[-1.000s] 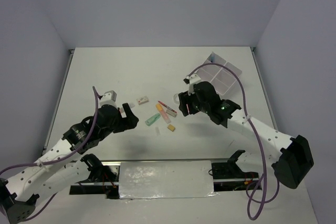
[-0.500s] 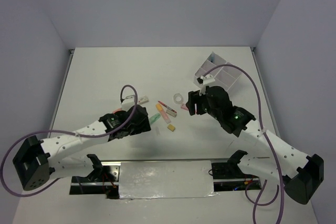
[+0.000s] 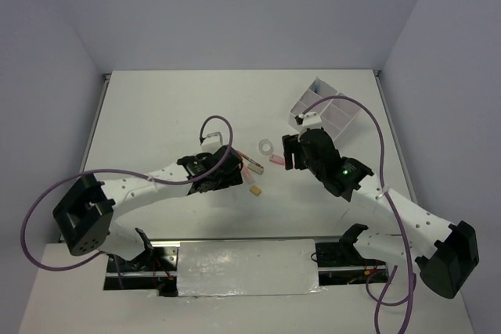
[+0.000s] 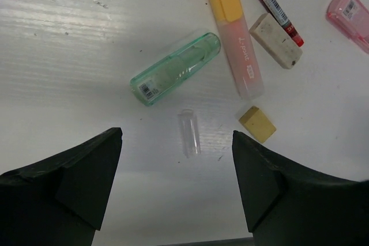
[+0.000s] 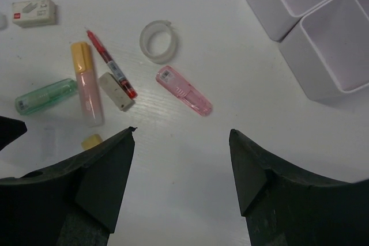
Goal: Sort the stationery into containers
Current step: Pick up the pen cap from the center of the board.
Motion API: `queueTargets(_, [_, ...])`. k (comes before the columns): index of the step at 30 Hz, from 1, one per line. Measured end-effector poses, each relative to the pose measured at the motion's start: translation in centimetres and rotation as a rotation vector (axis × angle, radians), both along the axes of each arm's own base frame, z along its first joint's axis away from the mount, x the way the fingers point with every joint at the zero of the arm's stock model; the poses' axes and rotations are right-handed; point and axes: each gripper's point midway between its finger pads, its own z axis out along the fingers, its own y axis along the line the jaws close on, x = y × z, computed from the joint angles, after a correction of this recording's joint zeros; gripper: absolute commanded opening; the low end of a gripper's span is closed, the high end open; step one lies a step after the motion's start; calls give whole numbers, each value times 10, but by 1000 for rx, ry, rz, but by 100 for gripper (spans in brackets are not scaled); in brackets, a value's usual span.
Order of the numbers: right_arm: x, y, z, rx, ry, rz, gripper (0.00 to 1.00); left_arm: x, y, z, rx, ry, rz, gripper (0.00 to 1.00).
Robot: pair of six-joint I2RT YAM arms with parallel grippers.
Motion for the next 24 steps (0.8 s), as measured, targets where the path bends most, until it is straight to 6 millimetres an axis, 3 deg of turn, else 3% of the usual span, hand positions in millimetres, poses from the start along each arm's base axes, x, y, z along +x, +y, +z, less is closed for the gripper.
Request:
queueTargets(7, [5, -14, 16, 4, -62, -76, 76, 17, -31, 6, 49, 14, 31, 85])
queueTargets(13, [0, -22, 44, 64, -143, -99, 78, 6, -31, -17, 91, 69, 49, 81])
queueTargets(16, [-2, -23, 53, 91, -168, -96, 78, 1, -32, -34, 119, 103, 57, 71])
queueTargets(19, [-4, -22, 57, 108, -176, -88, 78, -4, -31, -51, 152, 141, 57, 57])
queueTargets(24, [-8, -20, 54, 120, -174, -68, 78, -5, -33, -59, 165, 162, 67, 57])
